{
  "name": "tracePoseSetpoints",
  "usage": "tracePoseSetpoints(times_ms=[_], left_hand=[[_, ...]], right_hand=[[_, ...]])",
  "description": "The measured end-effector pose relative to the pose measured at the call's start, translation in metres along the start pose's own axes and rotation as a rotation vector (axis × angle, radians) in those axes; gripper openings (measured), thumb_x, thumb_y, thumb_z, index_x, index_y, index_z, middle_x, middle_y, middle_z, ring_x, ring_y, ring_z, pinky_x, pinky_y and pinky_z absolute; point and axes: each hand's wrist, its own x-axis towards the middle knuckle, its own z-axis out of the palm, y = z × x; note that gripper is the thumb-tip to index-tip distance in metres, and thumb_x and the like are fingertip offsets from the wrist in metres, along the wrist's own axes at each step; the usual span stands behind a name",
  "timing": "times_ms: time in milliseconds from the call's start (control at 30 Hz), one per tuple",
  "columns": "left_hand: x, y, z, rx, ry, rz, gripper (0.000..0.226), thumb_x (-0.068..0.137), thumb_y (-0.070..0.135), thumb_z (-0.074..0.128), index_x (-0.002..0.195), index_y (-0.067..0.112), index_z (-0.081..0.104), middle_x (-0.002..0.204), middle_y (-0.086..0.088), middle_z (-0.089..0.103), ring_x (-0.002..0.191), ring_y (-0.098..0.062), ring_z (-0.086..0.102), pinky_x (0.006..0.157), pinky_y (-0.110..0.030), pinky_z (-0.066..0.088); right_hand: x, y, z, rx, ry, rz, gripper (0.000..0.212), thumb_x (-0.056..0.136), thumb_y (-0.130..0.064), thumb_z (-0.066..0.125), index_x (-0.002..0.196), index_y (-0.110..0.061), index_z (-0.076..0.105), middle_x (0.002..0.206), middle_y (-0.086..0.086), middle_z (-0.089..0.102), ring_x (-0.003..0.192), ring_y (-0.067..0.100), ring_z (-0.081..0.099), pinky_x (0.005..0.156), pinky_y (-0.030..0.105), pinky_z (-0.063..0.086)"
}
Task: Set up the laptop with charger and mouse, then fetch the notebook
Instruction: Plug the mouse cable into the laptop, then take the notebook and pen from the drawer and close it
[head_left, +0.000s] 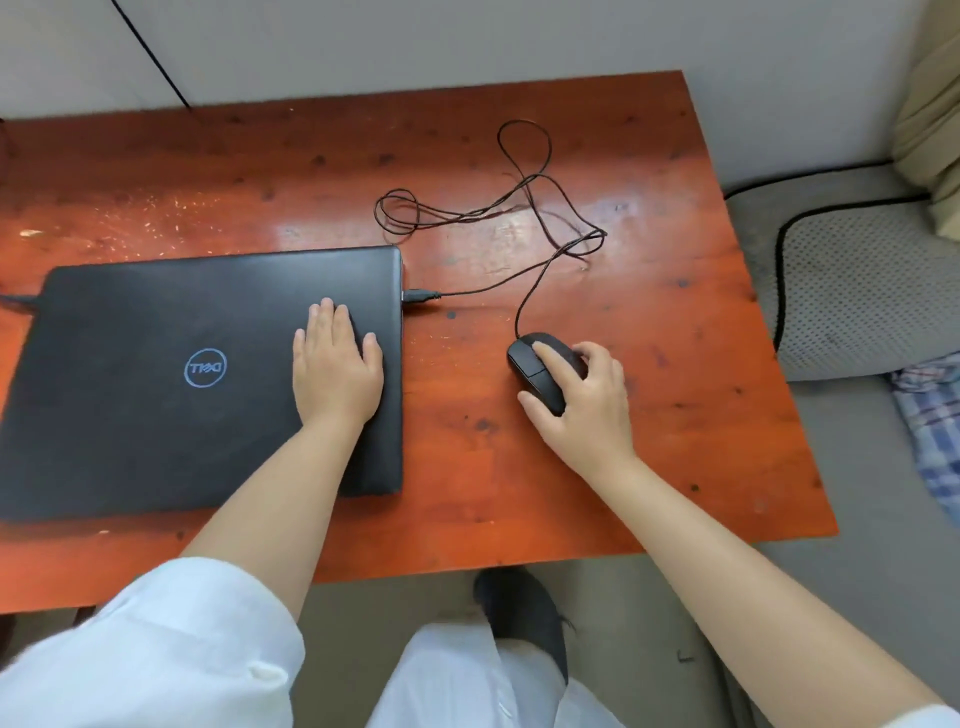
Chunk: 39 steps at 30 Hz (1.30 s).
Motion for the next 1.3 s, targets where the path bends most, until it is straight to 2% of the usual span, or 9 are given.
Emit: tracePoseSetpoints(times_ms=[300,600,667,800,900,967,1033,1167,1300], left_hand=[[0.003,-0.007,0.004,-0.044,0.013,0.029,0.048,0.097,0.019,0.034,0.14,0.001,0.028,0.154,-0.013,0.023,0.144,-0.024,0.014,0.119,-0.038,0.009],[0.001,-0.012,0.002,-0.034,-0.046,0.092,0.05,0.097,0.019,0.03,0.142,-0.001,0.02,0.155,-0.015,0.018,0.144,-0.025,0.011,0.119,-0.04,0.009],[0.002,-0.013,0.001,-0.046,-0.061,0.099,0.051,0.097,0.02,0.03,0.143,-0.001,0.019,0.155,-0.015,0.017,0.145,-0.025,0.01,0.119,-0.04,0.008],[0.001,-0.015,-0.005,-0.069,-0.116,0.114,0.053,0.096,0.021,0.031,0.143,-0.001,0.017,0.156,-0.015,0.013,0.145,-0.025,0.007,0.119,-0.039,0.005],[0.002,-0.022,-0.016,-0.028,-0.193,0.178,0.056,0.096,0.025,0.032,0.144,0.002,0.014,0.157,-0.014,0.009,0.145,-0.024,0.004,0.119,-0.041,0.003],[0.002,-0.034,-0.029,0.006,-0.225,0.215,0.056,0.096,0.027,0.034,0.144,0.004,0.019,0.156,-0.013,0.012,0.145,-0.025,0.006,0.118,-0.044,0.004],[-0.007,-0.053,-0.047,0.008,-0.188,0.247,0.054,0.095,0.027,0.037,0.142,0.005,0.024,0.155,-0.014,0.019,0.144,-0.026,0.01,0.117,-0.047,0.007],[-0.065,-0.113,-0.071,0.049,-0.092,0.371,0.05,0.093,0.026,0.041,0.139,0.009,0.032,0.151,-0.01,0.03,0.141,-0.026,0.021,0.113,-0.046,0.019],[-0.152,-0.187,-0.076,0.047,-0.052,0.385,0.048,0.092,0.025,0.044,0.136,0.009,0.038,0.147,-0.011,0.038,0.138,-0.024,0.029,0.111,-0.041,0.024]], right_hand=[[-0.01,-0.066,0.062,-0.065,0.092,0.214,0.041,0.082,-0.03,0.063,0.122,-0.028,0.055,0.136,0.022,0.043,0.11,0.039,0.043,0.089,0.045,0.039],[-0.013,-0.083,0.077,-0.197,0.15,0.302,0.04,0.076,-0.024,0.071,0.116,-0.023,0.062,0.128,0.027,0.052,0.102,0.046,0.052,0.08,0.049,0.046],[-0.014,-0.085,0.075,-0.221,0.147,0.287,0.043,0.078,-0.025,0.07,0.12,-0.022,0.059,0.131,0.028,0.049,0.108,0.045,0.051,0.084,0.051,0.045],[-0.026,-0.089,0.068,-0.281,0.09,0.309,0.05,0.086,-0.032,0.059,0.133,-0.023,0.045,0.145,0.023,0.034,0.13,0.036,0.033,0.101,0.049,0.032],[-0.045,-0.102,0.06,-0.283,0.134,0.309,0.05,0.084,-0.02,0.062,0.13,-0.01,0.048,0.139,0.027,0.042,0.131,0.042,0.033,0.103,0.053,0.032],[-0.063,-0.113,0.057,-0.267,0.179,0.271,0.046,0.079,-0.009,0.066,0.123,-0.001,0.054,0.128,0.031,0.052,0.125,0.047,0.041,0.099,0.057,0.036],[-0.083,-0.125,0.059,-0.248,0.214,0.231,0.044,0.075,-0.003,0.068,0.117,0.003,0.058,0.122,0.032,0.057,0.12,0.049,0.046,0.096,0.059,0.038],[-0.136,-0.15,0.079,-0.22,0.181,0.184,0.042,0.079,-0.006,0.065,0.119,0.002,0.056,0.127,0.029,0.055,0.124,0.044,0.044,0.101,0.055,0.035],[-0.207,-0.168,0.113,-0.174,0.128,0.151,0.039,0.083,-0.008,0.061,0.12,0.001,0.055,0.129,0.025,0.054,0.126,0.038,0.043,0.103,0.051,0.034]])
